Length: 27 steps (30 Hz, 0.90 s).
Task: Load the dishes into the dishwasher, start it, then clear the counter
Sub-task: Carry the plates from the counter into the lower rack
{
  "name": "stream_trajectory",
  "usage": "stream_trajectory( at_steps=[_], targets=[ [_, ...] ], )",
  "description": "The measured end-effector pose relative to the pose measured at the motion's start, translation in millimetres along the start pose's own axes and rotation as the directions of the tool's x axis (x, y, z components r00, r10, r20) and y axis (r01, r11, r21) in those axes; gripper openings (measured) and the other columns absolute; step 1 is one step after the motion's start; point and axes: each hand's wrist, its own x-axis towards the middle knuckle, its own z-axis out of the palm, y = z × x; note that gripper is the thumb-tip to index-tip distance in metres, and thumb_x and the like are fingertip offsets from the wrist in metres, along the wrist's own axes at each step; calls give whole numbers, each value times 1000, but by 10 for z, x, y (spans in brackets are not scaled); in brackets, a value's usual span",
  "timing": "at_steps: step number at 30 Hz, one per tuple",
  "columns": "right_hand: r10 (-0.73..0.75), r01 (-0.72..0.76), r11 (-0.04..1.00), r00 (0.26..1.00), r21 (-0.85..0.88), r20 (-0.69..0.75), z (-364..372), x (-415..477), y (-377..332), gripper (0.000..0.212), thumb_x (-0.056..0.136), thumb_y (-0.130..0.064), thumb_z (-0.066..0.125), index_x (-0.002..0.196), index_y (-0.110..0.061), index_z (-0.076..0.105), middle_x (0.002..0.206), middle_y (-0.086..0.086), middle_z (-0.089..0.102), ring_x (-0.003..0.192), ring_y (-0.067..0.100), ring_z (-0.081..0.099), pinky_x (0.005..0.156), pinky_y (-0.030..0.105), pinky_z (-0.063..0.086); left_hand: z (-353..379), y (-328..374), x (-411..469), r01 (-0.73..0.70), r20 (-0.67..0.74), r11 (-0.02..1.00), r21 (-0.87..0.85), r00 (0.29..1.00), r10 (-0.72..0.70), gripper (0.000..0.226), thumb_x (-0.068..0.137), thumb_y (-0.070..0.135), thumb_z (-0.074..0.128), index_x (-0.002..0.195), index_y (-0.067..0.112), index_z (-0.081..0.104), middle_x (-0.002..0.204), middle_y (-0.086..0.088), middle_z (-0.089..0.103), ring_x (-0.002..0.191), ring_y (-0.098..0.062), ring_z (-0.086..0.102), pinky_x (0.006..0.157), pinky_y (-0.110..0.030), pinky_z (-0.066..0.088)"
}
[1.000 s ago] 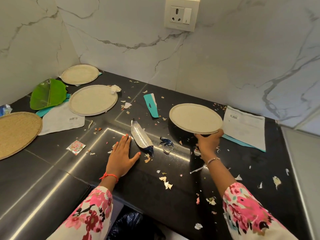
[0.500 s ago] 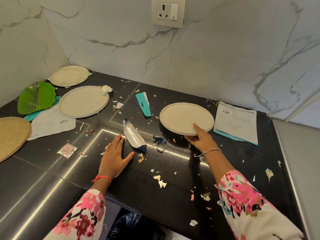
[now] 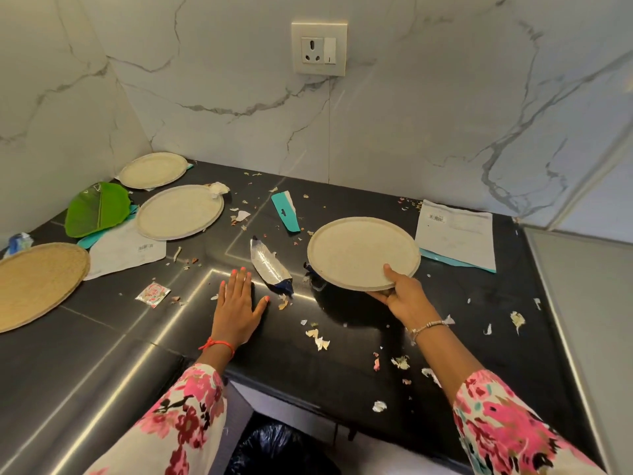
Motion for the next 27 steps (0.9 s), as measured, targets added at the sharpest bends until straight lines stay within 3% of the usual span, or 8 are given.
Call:
stream_trajectory(
  at_steps=[8, 11, 15, 18, 24, 27],
  targets=[
    [-99, 98, 995, 994, 10, 37, -574, -1187, 395, 39, 92, -3, 53, 129, -11, 43, 124, 15, 55, 105, 33, 55, 75, 54, 50, -57, 244, -1400, -77, 4, 989, -129, 997, 78, 68, 99, 41, 37, 150, 7, 7, 159, -8, 1, 147, -19, -7, 117, -30, -11],
    [-150, 152, 988, 988, -32, 48, -942, -1766, 708, 42, 92, -4, 52, 134, -7, 42, 127, 16, 54, 110, 33, 54, 75, 52, 50, 23, 257, -2127, -105, 19, 987, -126, 994, 108, 67, 100, 39, 37, 150, 7, 8, 160, -8, 1, 148, -20, -5, 118, -32, -8],
    [-176, 180, 979, 983, -92, 43, -1599, -2614, 1258, 42, 91, -3, 52, 133, -8, 44, 118, 13, 57, 94, 28, 58, 68, 48, 50, 185, 250, -3179, -156, 60, 980, -121, 985, 164, 67, 100, 41, 35, 150, 8, 7, 160, -8, -1, 148, -21, -5, 118, -32, -8],
    [-142, 137, 981, 990, -136, -21, -2172, -3242, 1670, 41, 90, -4, 55, 130, -6, 46, 103, 10, 62, 88, 27, 59, 64, 46, 51, 316, 271, -4031, -177, 137, 975, -132, 971, 195, 67, 100, 41, 35, 150, 8, 6, 160, -8, -1, 148, -21, -5, 118, -32, -9],
    [-59, 35, 992, 977, -117, -207, -3352, -4252, 2313, 41, 89, -4, 56, 129, -5, 48, 106, 14, 61, 82, 24, 60, 45, 35, 56, 671, 451, -5396, -214, 307, 969, -124, 920, 243, 67, 100, 42, 34, 150, 8, 6, 160, -8, -3, 148, -20, -5, 118, -30, -7],
    [-27, -6, 995, 944, -99, -329, -3942, -4582, 2527, 38, 89, -3, 57, 126, -6, 49, 108, 15, 60, 82, 25, 60, 43, 35, 55, 838, 659, -5849, -251, 369, 957, -145, 884, 287, 66, 100, 41, 35, 150, 7, 7, 159, -9, -2, 148, -20, -4, 118, -29, -7]
  ],
)
